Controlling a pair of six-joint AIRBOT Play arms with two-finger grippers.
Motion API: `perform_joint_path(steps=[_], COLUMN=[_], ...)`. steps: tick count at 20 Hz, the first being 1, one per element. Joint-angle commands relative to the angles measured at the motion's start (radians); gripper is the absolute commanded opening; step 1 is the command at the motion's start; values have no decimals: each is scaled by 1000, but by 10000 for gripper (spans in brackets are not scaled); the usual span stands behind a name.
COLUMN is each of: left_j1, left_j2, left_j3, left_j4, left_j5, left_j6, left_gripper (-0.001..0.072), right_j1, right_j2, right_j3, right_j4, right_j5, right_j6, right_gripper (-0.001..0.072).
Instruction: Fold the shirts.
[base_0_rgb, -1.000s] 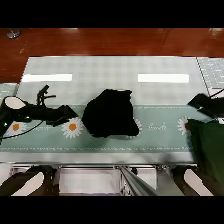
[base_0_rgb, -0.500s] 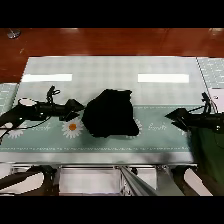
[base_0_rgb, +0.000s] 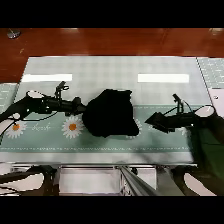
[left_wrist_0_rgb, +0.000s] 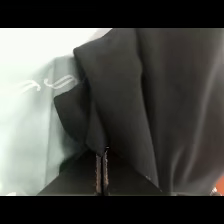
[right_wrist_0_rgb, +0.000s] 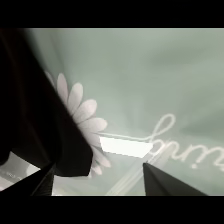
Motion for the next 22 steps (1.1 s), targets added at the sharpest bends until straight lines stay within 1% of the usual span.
perform_joint_path(steps=[1,8,9,10,11,12,13,15,16,18,19,22], left_j1=[29,29,29,29,29,32,37,49,60,77,85,115], left_j2=[-4,-4,-4,-4,-4,-4,3,47,79,157,191,266], left_j3=[20,21,21,21,21,26,42,106,157,297,378,661], left_j4=[1,0,0,0,0,0,-6,-7,-7,-8,-8,-3], left_j5=[-45,-49,-49,-48,-48,-50,-58,-55,-44,-1,19,51], left_j6=[14,14,14,15,22,21,22,22,22,21,20,20], left_gripper=[33,34,34,34,33,34,33,33,33,33,33,33], right_j1=[118,335,361,381,394,392,377,318,280,197,162,87], right_j2=[-82,-293,-310,-319,-319,-319,-319,-313,-302,-270,-261,-254], right_j3=[11,176,191,205,219,241,282,438,543,816,955,1389], right_j4=[44,122,141,143,135,121,98,19,-43,-197,-254,-377], right_j5=[-47,-55,-51,-51,-51,-36,4,120,161,214,232,351], right_j6=[9,8,8,7,2,-11,-15,-10,21,116,147,171], right_gripper=[622,621,603,438,148,24,24,23,22,22,22,22])
